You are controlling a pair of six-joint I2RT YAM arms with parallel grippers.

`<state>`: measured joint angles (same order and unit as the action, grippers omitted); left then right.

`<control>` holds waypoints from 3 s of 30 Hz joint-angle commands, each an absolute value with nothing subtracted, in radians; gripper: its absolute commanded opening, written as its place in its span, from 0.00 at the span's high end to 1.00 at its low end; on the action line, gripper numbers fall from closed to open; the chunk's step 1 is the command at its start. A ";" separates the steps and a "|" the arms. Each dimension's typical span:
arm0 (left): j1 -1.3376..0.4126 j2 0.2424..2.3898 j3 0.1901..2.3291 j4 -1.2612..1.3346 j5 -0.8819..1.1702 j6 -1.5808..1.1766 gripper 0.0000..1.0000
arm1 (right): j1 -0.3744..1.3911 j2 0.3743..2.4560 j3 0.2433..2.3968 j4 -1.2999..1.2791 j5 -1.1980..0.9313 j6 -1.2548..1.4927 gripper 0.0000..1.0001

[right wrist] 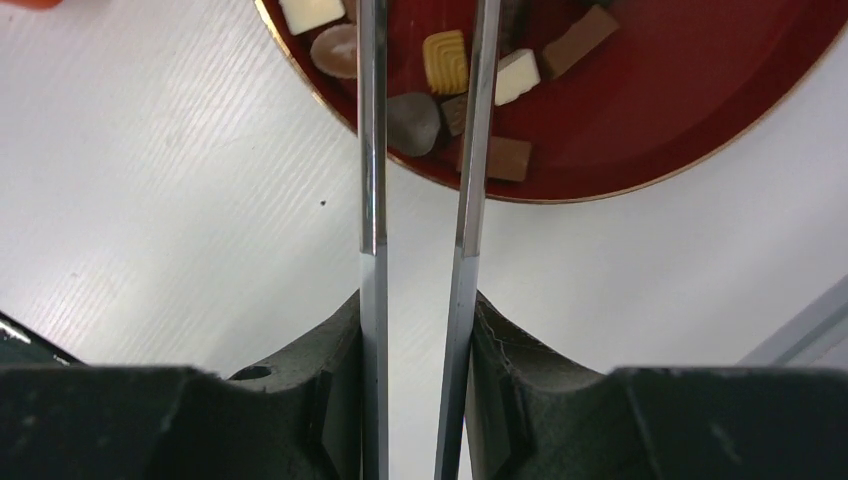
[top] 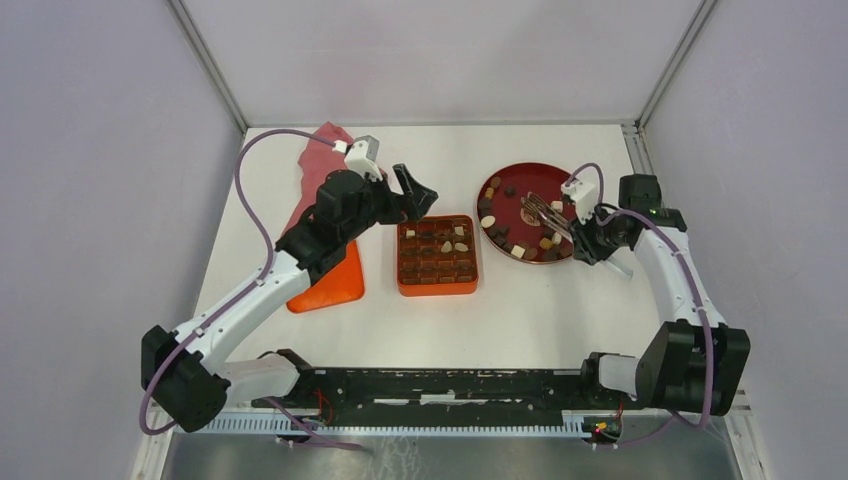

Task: Pack the chocolate
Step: Pick up the fake chocolate from the plate, then place the fake chocolate in the packing box.

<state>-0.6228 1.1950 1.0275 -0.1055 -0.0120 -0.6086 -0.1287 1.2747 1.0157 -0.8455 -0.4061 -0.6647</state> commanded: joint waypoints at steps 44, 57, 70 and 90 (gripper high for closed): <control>-0.617 1.222 0.976 -0.017 0.003 -0.750 0.03 | -0.006 1.459 0.972 -0.718 -0.377 -0.734 0.58; -0.618 1.219 0.976 -0.028 0.003 -0.750 0.03 | 0.021 1.499 1.008 -0.709 -0.365 -0.715 0.71; -0.618 1.199 0.976 -0.049 -0.047 -0.731 0.04 | 0.005 1.411 1.035 -0.704 -0.379 -0.666 1.00; -0.618 1.098 0.999 -0.117 -0.153 -0.668 0.05 | 0.081 1.347 1.122 -0.790 -0.696 -0.730 1.00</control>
<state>-0.6228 1.1477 0.9600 -0.0982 -0.1032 -0.7158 0.0246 1.3914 1.0748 -0.7715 -0.5560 -0.6872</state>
